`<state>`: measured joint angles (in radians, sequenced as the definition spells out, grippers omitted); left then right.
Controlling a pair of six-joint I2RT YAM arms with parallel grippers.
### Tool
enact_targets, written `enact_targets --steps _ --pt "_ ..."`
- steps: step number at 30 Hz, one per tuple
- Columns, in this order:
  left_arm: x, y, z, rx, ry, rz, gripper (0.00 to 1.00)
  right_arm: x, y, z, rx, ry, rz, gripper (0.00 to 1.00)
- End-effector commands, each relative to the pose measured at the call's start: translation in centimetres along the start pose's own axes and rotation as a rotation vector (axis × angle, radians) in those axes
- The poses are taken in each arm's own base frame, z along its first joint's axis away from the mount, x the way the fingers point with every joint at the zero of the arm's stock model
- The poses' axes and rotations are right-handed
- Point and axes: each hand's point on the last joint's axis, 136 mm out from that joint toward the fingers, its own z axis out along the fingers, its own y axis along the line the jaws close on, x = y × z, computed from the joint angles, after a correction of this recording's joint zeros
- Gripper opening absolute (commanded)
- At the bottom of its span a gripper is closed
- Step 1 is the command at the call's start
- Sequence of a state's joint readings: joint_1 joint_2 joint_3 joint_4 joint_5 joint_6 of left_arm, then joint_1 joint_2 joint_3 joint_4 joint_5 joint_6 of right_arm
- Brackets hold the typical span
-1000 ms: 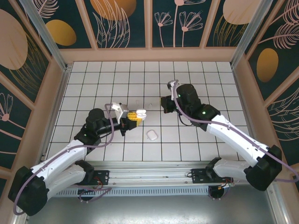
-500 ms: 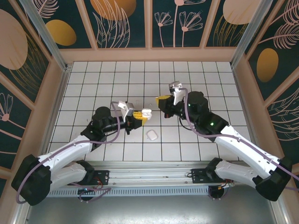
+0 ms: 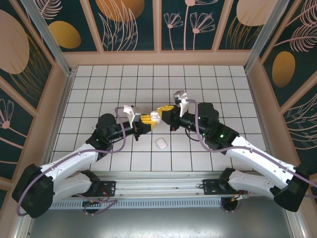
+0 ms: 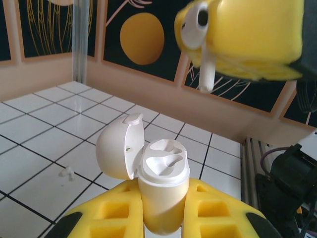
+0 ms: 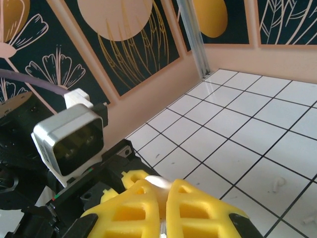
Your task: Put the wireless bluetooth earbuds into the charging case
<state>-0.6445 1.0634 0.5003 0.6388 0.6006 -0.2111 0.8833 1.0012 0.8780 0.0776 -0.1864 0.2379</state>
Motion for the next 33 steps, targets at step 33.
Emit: enact_targets --steps 33 --pt "-2.8 -1.4 -1.1 0.014 -0.104 0.122 0.0 1.7 1.8 1.6 -0.058 0.115 -0.094 0.08"
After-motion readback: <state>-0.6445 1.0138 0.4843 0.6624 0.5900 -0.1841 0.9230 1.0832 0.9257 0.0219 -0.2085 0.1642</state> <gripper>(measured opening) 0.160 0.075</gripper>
